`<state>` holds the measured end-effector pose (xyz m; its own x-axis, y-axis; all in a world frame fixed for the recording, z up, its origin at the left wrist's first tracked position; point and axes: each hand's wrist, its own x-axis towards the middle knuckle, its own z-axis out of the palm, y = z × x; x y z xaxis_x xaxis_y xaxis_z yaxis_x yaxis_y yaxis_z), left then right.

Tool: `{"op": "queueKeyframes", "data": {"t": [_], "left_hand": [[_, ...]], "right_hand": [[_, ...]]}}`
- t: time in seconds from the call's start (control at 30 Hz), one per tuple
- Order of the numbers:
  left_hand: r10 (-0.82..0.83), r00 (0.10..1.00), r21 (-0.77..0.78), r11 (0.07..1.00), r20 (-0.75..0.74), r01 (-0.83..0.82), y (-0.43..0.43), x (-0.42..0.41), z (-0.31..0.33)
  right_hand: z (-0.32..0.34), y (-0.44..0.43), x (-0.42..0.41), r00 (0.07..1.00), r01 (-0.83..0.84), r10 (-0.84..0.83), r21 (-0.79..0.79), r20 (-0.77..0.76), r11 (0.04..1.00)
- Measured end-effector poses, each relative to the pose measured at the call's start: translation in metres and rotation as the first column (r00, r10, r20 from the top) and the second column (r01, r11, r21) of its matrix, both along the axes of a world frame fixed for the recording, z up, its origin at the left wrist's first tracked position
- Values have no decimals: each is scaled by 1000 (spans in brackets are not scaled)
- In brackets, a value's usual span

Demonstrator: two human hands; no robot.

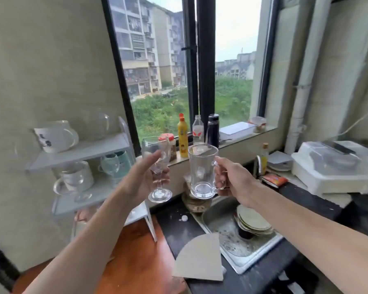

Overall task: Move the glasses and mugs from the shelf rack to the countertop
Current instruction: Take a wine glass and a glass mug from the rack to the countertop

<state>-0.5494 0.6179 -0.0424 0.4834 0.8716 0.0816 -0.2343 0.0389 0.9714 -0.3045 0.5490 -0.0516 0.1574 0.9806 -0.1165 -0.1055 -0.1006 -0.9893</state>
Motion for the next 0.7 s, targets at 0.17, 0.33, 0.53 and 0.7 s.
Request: {"op": "queueKeyframes", "data": {"t": [0.17,0.33,0.53,0.7], "left_hand": [[-210,978,-140,968,4,208,-53,128,-41],[-444,894,-221,880,-60,422,-93,258,-66],[-666,741,-233,736,-80,636,-127,416,-78],[-806,586,-230,588,-81,776,-143,552,-84]], "right_hand": [[-37,-93,113,975,220,-217,-70,52,973],[-60,-179,221,919,395,-390,-109,61,912],[-80,-261,338,840,541,-539,-145,61,828],[-87,-303,426,723,691,-682,-123,116,712]]}}
